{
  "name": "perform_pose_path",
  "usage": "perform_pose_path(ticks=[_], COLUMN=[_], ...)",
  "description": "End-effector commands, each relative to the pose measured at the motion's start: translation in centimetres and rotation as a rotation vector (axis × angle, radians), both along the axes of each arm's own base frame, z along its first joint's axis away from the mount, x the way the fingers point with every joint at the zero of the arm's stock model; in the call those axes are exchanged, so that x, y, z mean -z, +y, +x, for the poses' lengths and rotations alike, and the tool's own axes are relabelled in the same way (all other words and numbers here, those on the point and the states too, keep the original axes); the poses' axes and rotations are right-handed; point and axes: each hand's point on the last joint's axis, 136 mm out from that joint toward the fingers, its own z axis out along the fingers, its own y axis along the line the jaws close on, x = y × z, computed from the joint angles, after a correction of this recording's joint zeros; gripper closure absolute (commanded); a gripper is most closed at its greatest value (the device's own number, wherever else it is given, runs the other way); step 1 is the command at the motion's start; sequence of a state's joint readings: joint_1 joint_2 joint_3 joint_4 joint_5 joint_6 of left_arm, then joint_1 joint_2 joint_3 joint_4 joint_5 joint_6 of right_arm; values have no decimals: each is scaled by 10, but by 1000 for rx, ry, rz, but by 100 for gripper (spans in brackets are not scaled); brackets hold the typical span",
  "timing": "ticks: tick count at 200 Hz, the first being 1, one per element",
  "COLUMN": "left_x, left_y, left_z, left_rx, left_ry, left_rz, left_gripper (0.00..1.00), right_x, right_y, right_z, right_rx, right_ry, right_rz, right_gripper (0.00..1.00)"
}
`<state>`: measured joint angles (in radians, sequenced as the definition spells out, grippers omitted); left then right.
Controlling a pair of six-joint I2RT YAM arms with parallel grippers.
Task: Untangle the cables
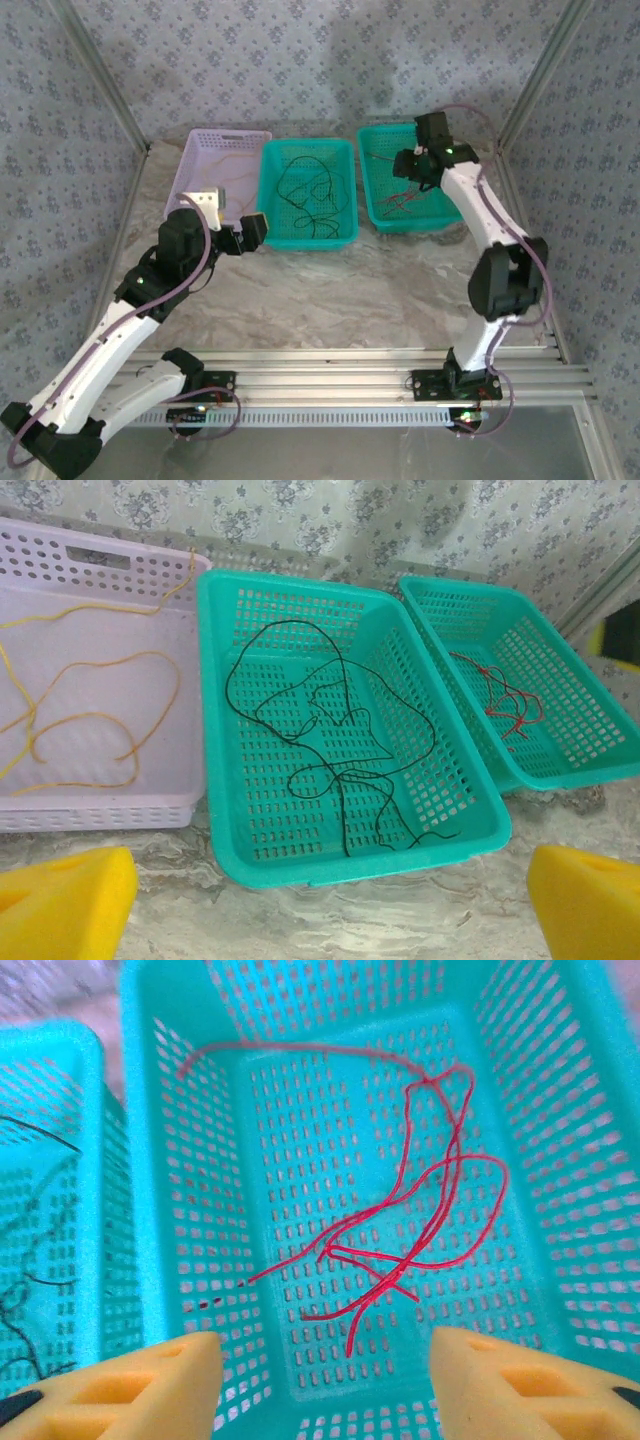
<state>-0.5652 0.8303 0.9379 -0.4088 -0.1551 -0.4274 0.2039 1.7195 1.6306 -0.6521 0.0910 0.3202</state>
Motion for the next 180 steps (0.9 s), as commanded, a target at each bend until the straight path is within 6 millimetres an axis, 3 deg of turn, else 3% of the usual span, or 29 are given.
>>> perform_pose_path(ticks=[1, 11, 16, 19, 24, 50, 86, 98, 127, 146, 165, 180], left_x=[-10, -9, -8, -7, -6, 5, 42, 56, 82, 94, 105, 115], left_y=[10, 16, 20, 23, 28, 57, 89, 102, 131, 134, 136, 139], left_z=[2, 5, 7, 7, 9, 15, 22, 24, 26, 28, 29, 30], left_rx=[-48, -87, -111, -126, -152, -310, -444, -472, -555, -542, -529, -531], left_ry=[-39, -39, -36, -35, -33, -34, -35, -18, -13, -28, -21, -28], left_rz=[15, 27, 37, 44, 56, 132, 286, 377, 435, 390, 399, 423], left_gripper=[0, 0, 0, 0, 0, 0, 0, 0, 0, 0, 0, 0], right_x=[-35, -47, -56, -47, -45, -28, 45, 64, 97, 120, 123, 144], right_y=[-16, -25, -28, -30, -32, -53, -115, -126, -128, -130, -122, -117], right_z=[-24, -38, -43, -49, -55, -83, -113, -118, -101, -94, -86, -85], right_rx=[29, 39, 37, 26, 21, 10, 250, 298, 269, 258, 180, 128], right_ry=[-192, -299, -363, -366, -395, -431, -394, -414, -408, -384, -407, -439], right_rz=[-28, -32, -33, -48, -58, -194, -249, -256, -286, -313, -321, -294], right_gripper=[36, 28, 14, 4, 0, 0, 0, 0, 0, 0, 0, 0])
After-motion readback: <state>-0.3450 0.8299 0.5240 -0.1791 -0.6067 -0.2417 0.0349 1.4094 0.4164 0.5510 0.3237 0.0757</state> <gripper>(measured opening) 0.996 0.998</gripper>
